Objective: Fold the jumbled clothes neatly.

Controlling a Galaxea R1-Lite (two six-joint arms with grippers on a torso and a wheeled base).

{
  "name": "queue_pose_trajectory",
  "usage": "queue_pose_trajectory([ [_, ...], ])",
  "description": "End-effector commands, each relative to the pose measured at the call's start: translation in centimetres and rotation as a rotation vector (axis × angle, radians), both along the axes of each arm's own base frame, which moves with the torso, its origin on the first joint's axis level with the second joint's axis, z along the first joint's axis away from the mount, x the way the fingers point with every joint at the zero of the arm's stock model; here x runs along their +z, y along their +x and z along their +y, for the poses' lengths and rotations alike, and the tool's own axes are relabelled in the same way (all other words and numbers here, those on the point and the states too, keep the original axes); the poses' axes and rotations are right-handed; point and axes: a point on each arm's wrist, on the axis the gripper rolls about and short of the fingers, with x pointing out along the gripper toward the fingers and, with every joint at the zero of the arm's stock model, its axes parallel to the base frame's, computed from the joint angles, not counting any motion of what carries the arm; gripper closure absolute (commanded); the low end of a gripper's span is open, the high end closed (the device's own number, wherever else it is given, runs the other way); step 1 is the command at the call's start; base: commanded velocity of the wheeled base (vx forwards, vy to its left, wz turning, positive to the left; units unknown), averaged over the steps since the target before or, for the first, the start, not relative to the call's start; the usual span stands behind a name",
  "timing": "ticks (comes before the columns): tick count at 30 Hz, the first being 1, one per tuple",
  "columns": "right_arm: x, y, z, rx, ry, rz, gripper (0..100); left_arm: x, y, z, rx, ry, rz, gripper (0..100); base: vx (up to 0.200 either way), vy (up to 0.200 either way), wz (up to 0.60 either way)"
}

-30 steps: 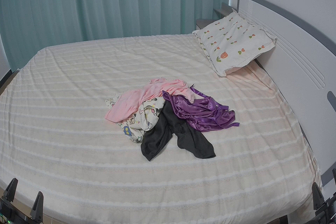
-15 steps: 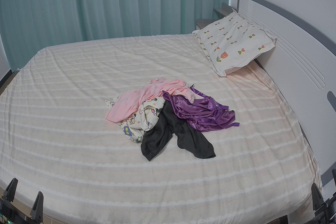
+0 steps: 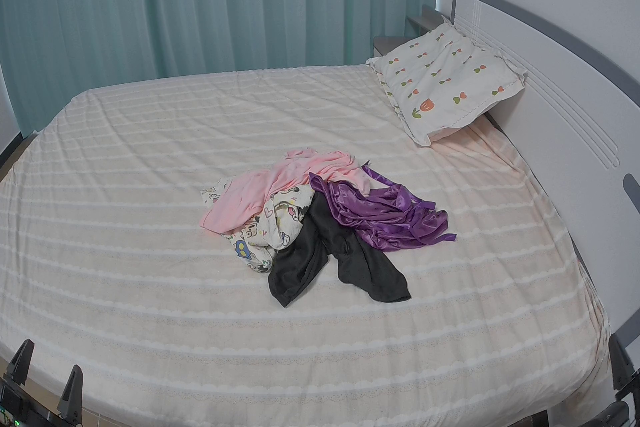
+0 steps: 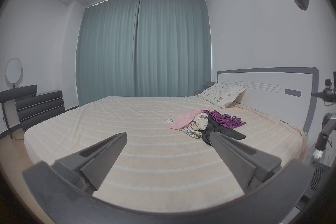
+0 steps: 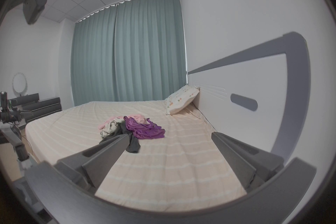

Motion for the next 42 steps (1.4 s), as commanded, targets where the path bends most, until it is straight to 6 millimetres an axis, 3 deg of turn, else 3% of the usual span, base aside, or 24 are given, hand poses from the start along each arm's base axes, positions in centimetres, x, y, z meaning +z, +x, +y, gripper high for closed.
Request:
queue_pose_trajectory([
  [1,4.9,3.3,0.2,0.125,0.002,0.176,0,-0.5,0.0,0.0,0.001,0.000,0.003,0,0.000,0.000,0.00],
  [7,4.7,7.7,0.7,0.236,0.143,0.401,0,-0.5,0.0,0.0,0.001,0.000,0.003,0,0.000,0.000,0.00],
  [13,4.4,15.0,2.5,0.329,0.204,0.589,0,-0.5,0.0,0.0,-0.001,0.000,0.003,0,0.000,0.000,0.00],
  [20,1.5,23.2,6.7,0.377,0.314,0.713,0,-0.5,0.0,0.0,0.001,0.000,0.003,0,0.000,0.000,0.00],
  [24,0.4,25.2,7.7,0.374,0.318,0.722,0,-0.5,0.0,0.0,0.001,0.000,0.003,0,0.000,0.000,0.00],
  [25,-1.1,27.7,8.9,0.358,0.307,0.738,0,-0.5,0.0,0.0,0.001,0.000,0.003,0,0.000,0.000,0.00],
  [30,-3.1,30.7,10.7,0.333,0.291,0.771,0,-0.5,0.0,0.0,0.001,0.000,0.003,0,0.000,0.000,0.00],
  [36,-5.8,34.7,15.0,0.304,0.362,0.799,0,-0.5,0.0,0.0,0.001,0.000,0.003,0,0.000,0.000,0.00],
  [42,-8.4,37.6,16.8,0.252,0.345,0.786,0,-0.5,0.0,0.0,0.001,0.000,0.003,0,0.000,0.000,0.00],
])
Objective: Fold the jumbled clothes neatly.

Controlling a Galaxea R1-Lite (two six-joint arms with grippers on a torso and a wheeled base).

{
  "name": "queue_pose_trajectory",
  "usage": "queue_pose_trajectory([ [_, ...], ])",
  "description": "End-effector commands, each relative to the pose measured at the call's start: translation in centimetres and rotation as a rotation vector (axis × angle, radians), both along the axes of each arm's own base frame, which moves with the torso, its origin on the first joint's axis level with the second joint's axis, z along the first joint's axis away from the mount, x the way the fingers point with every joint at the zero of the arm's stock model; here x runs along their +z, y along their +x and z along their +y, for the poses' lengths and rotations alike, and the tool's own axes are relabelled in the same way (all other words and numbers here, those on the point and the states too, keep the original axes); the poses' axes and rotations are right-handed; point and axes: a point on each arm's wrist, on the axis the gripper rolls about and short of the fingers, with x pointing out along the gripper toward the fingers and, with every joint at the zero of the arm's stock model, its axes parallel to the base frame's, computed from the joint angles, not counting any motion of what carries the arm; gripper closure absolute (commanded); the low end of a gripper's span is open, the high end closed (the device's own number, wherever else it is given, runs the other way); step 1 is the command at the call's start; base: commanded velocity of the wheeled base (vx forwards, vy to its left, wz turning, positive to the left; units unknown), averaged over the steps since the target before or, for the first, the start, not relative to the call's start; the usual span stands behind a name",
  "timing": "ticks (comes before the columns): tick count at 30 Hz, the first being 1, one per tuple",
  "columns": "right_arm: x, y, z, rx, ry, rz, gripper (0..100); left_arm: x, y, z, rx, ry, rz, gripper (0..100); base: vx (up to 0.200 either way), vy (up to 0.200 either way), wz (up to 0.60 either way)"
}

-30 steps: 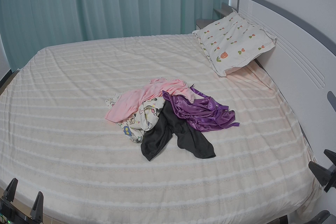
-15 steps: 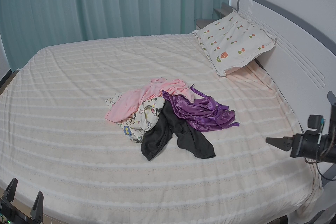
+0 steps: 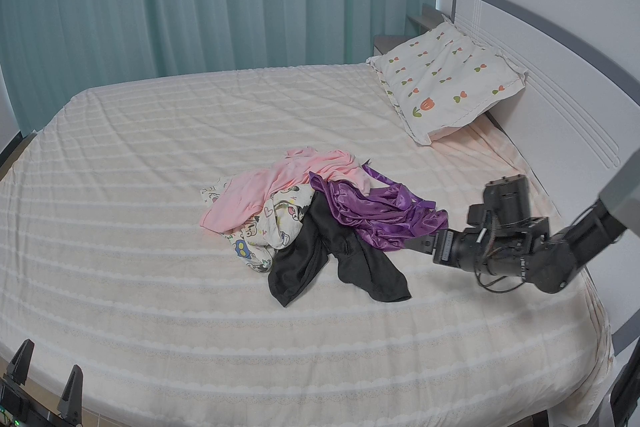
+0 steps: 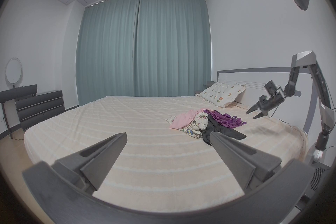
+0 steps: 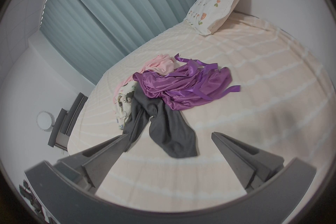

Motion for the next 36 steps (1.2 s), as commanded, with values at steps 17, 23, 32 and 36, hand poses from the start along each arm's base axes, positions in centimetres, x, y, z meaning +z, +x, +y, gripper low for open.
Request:
queue_pose_trajectory([
  [17,-10.9,6.8,5.7,-0.040,-0.076,0.080,0,-0.5,0.0,0.0,0.001,0.000,0.003,0,0.000,0.000,0.00],
  [23,-11.4,7.5,7.4,-0.014,-0.062,0.054,0,-0.5,0.0,0.0,0.001,0.000,0.003,0,0.000,0.000,0.00],
  [32,-12.1,7.9,8.8,0.010,-0.054,0.039,100,-0.5,0.0,0.0,0.001,0.000,0.003,0,0.000,0.000,0.00],
  [36,-12.0,7.9,8.8,0.006,-0.047,0.039,100,-0.5,0.0,0.0,0.001,0.000,0.003,0,0.000,0.000,0.00],
])
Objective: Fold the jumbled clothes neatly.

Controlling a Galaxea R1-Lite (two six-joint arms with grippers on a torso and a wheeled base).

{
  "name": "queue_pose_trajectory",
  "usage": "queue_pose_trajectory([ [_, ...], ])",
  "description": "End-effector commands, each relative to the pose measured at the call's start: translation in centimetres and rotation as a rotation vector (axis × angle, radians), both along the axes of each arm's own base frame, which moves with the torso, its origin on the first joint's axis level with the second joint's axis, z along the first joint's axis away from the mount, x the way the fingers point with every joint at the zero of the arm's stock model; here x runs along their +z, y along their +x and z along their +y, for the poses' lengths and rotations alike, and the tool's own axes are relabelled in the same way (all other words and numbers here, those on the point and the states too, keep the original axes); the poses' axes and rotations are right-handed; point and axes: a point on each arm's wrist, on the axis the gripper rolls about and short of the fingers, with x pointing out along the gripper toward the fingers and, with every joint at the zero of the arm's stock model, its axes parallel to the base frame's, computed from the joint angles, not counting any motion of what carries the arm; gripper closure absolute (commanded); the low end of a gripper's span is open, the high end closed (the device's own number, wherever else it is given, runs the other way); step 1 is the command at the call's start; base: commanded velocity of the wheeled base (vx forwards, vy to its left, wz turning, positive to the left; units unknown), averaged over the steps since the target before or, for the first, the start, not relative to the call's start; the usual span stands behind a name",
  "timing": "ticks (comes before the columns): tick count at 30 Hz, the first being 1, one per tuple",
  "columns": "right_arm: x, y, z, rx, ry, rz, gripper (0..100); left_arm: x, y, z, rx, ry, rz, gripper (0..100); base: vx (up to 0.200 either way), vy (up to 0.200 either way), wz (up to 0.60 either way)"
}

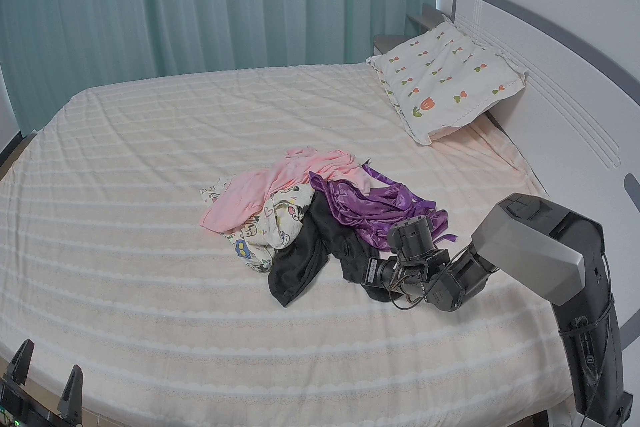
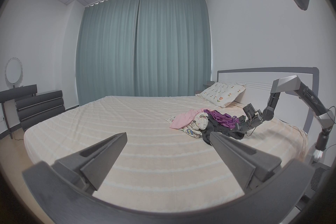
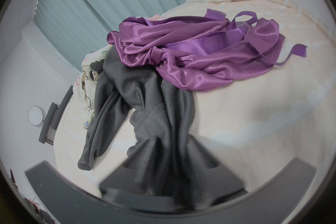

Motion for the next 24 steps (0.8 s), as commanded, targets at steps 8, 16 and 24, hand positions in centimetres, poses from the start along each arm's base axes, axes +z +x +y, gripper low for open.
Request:
queue_pose_trajectory([
  [8,4.2,-1.0,-1.4,-0.089,0.143,-0.013,100,-0.5,0.0,0.0,-0.001,-0.001,0.003,0,0.000,0.000,0.00],
  [16,9.5,-8.3,-5.7,-0.103,0.217,-0.051,100,-0.5,0.0,0.0,0.001,-0.001,0.003,0,0.000,0.000,0.00],
  [24,10.4,-16.3,-9.9,-0.125,0.317,-0.130,100,-0.5,0.0,0.0,0.001,-0.001,0.003,0,0.000,0.000,0.00],
])
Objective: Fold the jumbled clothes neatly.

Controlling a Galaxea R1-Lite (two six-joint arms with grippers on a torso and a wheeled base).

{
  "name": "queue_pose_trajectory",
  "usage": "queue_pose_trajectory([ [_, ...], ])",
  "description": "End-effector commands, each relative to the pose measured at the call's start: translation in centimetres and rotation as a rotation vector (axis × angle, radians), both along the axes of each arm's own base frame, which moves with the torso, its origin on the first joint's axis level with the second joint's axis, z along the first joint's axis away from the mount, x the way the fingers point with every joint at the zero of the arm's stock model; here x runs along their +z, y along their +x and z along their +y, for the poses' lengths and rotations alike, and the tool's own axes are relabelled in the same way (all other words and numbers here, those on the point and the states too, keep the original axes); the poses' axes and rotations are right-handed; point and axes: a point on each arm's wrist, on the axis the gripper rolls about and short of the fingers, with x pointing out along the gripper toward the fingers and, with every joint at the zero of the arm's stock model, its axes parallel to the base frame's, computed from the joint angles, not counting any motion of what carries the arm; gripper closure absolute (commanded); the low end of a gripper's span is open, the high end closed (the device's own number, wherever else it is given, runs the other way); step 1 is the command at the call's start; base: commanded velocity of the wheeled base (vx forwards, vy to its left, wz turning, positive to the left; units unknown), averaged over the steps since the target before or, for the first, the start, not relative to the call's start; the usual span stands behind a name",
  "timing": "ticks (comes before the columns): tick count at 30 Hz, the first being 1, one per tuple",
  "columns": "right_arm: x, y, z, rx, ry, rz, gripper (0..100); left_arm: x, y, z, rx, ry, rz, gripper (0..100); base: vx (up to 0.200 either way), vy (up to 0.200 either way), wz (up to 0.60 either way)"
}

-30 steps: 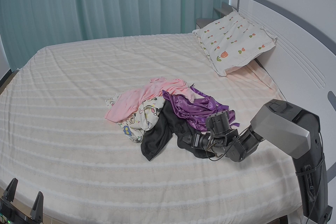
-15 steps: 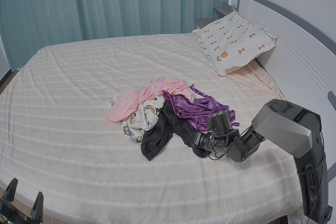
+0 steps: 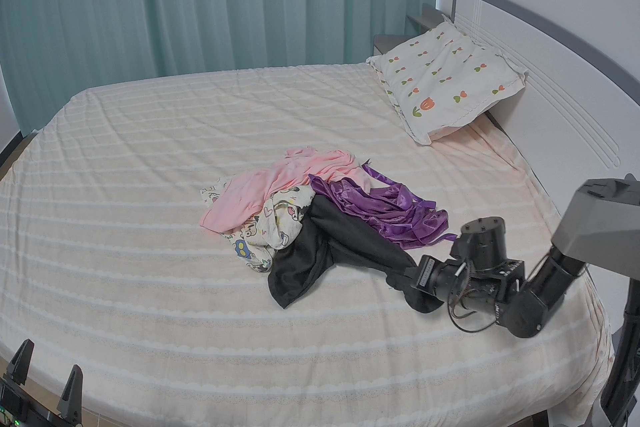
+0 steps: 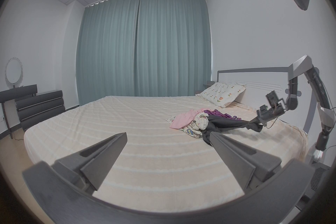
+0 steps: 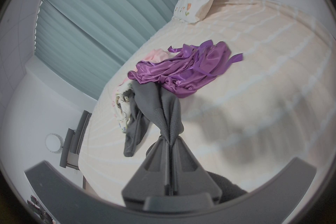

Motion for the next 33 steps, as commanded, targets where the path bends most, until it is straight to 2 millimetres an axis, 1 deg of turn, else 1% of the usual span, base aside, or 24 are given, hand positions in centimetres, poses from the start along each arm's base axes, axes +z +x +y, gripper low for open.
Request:
queue_pose_trajectory([
  [1,3.6,-8.0,-4.3,-0.027,0.109,-0.116,100,-0.5,0.0,0.0,0.000,0.000,0.002,0,0.000,0.000,0.00],
  [2,3.5,-8.8,-4.7,-0.032,0.112,-0.114,100,-0.5,0.0,0.0,0.000,0.000,0.002,0,0.000,0.000,0.00],
  [3,3.5,-8.9,-4.8,-0.033,0.114,-0.115,100,-0.5,0.0,0.0,0.000,0.000,0.002,0,0.000,0.000,0.00],
  [4,3.3,-10.4,-5.5,-0.043,0.138,-0.120,100,-0.5,0.0,0.0,0.000,0.000,0.002,0,0.000,0.000,0.00],
  [6,3.5,-11.2,-5.9,-0.048,0.160,-0.134,100,-0.5,0.0,0.0,0.000,0.000,0.002,0,0.000,0.000,0.00],
  [7,3.6,-12.1,-6.5,-0.060,0.175,-0.142,100,-0.5,0.0,0.0,0.000,0.000,0.002,0,0.000,0.000,0.00],
  [11,4.4,-12.1,-7.2,-0.177,0.177,-0.187,100,-0.5,0.0,0.0,0.000,0.000,0.002,0,0.000,0.000,0.00],
  [17,4.9,-13.1,-6.6,-0.145,0.178,-0.177,100,-0.5,0.0,0.0,0.000,0.000,0.002,0,0.000,0.000,0.00],
  [21,4.5,-13.2,-6.7,-0.154,0.160,-0.142,100,-0.5,0.0,0.0,0.000,0.001,0.002,0,0.000,0.000,0.00],
  [27,5.1,-13.7,-6.3,-0.158,0.166,-0.172,100,-0.5,0.0,0.0,0.000,-0.002,0.004,0,0.000,0.000,0.00],
  [33,5.0,-13.7,-6.2,-0.172,0.159,-0.173,100,-0.4,0.0,0.0,-0.001,0.003,0.001,0,0.000,0.000,0.00],
])
